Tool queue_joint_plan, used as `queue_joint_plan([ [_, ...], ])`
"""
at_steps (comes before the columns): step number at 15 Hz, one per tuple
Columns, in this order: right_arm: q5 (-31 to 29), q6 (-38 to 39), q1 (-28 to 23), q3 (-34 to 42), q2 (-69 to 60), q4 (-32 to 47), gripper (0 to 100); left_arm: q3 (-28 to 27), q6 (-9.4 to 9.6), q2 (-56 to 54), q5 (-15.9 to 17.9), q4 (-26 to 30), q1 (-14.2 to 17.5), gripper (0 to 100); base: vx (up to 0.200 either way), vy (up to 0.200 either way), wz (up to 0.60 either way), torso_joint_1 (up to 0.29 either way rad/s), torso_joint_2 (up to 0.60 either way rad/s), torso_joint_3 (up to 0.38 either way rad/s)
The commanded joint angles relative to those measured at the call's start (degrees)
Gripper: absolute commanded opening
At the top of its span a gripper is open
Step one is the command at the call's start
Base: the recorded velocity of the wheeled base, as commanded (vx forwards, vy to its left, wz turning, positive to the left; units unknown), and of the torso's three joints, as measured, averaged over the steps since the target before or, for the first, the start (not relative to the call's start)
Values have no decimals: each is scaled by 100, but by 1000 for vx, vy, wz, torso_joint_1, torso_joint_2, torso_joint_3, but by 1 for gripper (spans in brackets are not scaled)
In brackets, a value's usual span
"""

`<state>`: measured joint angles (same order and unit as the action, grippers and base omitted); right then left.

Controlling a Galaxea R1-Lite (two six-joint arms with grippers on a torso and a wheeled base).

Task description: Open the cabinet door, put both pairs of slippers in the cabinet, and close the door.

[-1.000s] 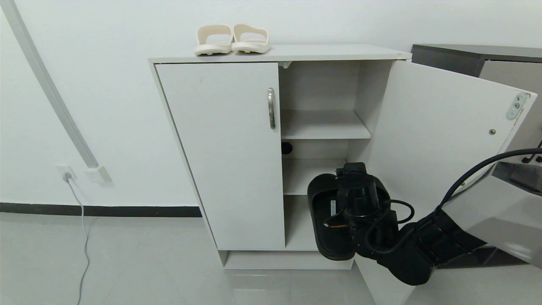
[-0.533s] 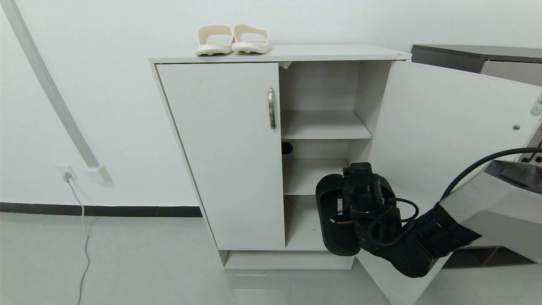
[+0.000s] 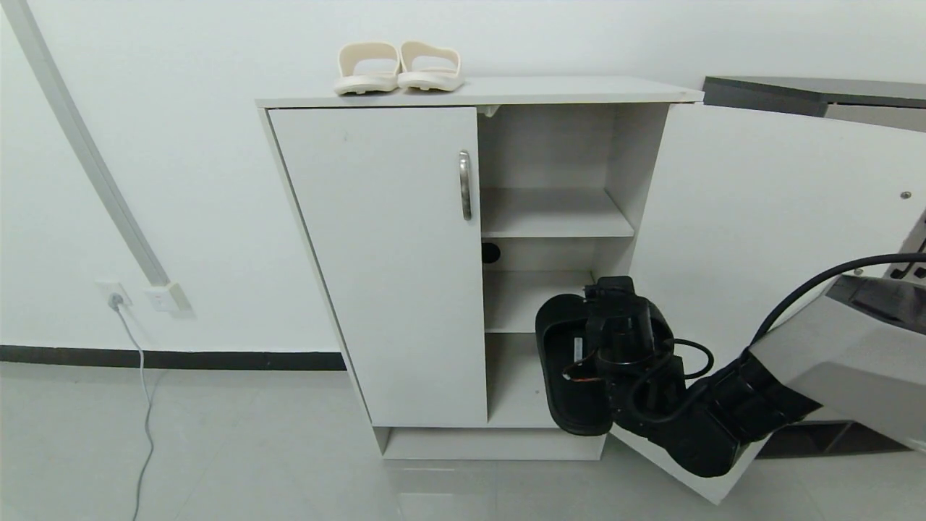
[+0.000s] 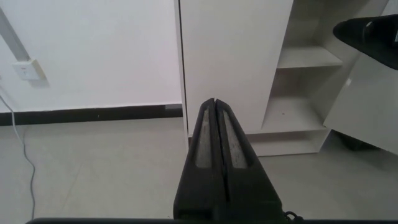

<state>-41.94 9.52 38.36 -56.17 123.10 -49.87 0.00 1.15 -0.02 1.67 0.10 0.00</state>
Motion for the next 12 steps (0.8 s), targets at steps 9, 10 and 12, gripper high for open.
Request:
queue_joint_plan([
  [9, 397, -12, 207, -1212, 1102, 21, 0, 0, 0, 11, 0, -1, 0, 0, 0, 0, 0, 0, 0, 0],
  [10, 397, -12, 180, -1220, 1155, 21, 0, 0, 0, 11, 0, -1, 0, 0, 0, 0, 0, 0, 0, 0],
  [12, 397, -3, 154, -1238, 1208, 21, 0, 0, 0, 11, 0, -1, 0, 0, 0, 0, 0, 0, 0, 0],
])
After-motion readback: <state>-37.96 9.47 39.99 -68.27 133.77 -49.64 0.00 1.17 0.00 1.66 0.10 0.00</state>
